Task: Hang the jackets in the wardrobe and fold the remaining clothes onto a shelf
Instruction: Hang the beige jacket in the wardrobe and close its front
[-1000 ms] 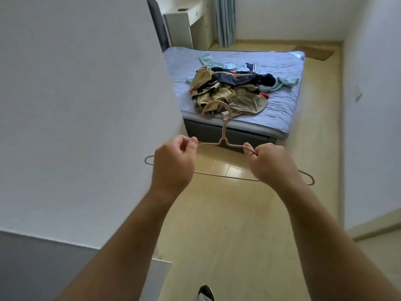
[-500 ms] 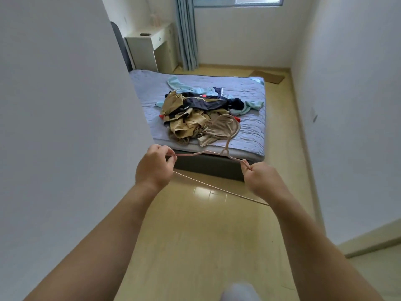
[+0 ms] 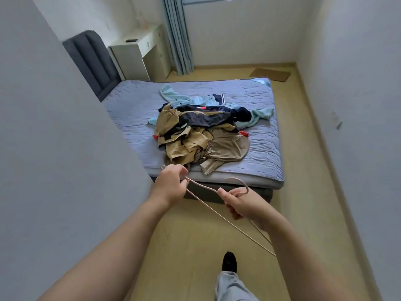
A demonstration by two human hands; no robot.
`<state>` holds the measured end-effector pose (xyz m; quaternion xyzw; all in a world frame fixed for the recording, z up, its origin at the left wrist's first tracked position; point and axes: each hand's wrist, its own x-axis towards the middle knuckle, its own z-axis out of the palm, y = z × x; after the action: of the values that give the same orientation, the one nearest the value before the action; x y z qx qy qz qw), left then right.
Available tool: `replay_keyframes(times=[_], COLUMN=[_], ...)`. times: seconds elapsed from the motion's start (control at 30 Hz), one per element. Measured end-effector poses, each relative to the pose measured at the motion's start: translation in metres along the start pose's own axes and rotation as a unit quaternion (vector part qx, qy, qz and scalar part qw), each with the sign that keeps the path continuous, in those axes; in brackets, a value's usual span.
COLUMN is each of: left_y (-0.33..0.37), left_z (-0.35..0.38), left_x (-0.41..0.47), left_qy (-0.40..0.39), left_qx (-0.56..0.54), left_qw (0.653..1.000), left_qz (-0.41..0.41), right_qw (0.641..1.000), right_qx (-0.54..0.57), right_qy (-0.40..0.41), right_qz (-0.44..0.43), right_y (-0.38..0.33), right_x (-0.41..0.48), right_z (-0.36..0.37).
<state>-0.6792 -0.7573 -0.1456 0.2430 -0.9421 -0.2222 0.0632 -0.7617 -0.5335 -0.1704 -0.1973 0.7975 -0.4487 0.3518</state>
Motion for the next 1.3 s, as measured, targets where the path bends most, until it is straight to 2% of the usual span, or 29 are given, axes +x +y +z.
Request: replay_keyframes(times=[0.07, 0.13, 0.2, 0.33, 0.43, 0.53, 0.67, 0.8, 0.97, 1.17, 1.23, 1.3], left_y=[0.000, -0.015, -0.012, -0.034, -0.057, -0.083, -0.122, -0.167, -0.226, -0.279, -0.295, -0.313], left_z=[-0.001, -0.002, -0.002, 0.011, 0.023, 0.049, 0.094, 0.140, 0.207, 0.278, 0.296, 0.310], left_x=[0.030, 0.130, 0.137, 0.212, 0.273, 0.337, 0.434, 0.525, 0.612, 0.676, 0.688, 0.696], left_qy=[-0.022, -0.030, -0.025, -0.057, -0.080, -0.116, -0.158, -0.154, -0.162, -0.114, -0.071, 0.004], left_qx=[-0.009, -0.033, -0.048, -0.065, -0.094, -0.168, -0.294, -0.403, -0.468, -0.536, -0.568, -0.615], left_qw=[1.000, 0.998, 0.998, 0.994, 0.987, 0.962, 0.887, 0.780, 0.670, 0.568, 0.515, 0.439], left_qz=[-0.004, -0.041, -0.043, -0.073, -0.107, -0.180, -0.319, -0.453, -0.553, -0.614, -0.639, -0.655], right_qw=[0.999, 0.997, 0.995, 0.993, 0.991, 0.989, 0.985, 0.985, 0.982, 0.977, 0.974, 0.971], right_qx=[-0.039, -0.073, -0.086, -0.055, -0.050, -0.034, -0.039, -0.039, -0.041, -0.049, -0.057, -0.068], right_qy=[0.007, 0.001, 0.015, 0.071, 0.106, 0.115, 0.122, 0.115, 0.105, 0.095, 0.088, 0.086], right_qz=[0.003, 0.024, 0.040, 0.079, 0.070, 0.084, 0.113, 0.125, 0.152, 0.187, 0.202, 0.212], right_y=[-0.014, -0.044, -0.050, -0.065, -0.069, -0.070, -0.076, -0.080, -0.068, -0.039, -0.029, -0.020], right_x=[0.028, 0.127, 0.137, 0.216, 0.272, 0.332, 0.430, 0.519, 0.615, 0.675, 0.688, 0.696], right_z=[-0.004, -0.025, -0.029, -0.049, -0.060, -0.065, -0.062, -0.048, -0.022, 0.002, 0.006, 0.007])
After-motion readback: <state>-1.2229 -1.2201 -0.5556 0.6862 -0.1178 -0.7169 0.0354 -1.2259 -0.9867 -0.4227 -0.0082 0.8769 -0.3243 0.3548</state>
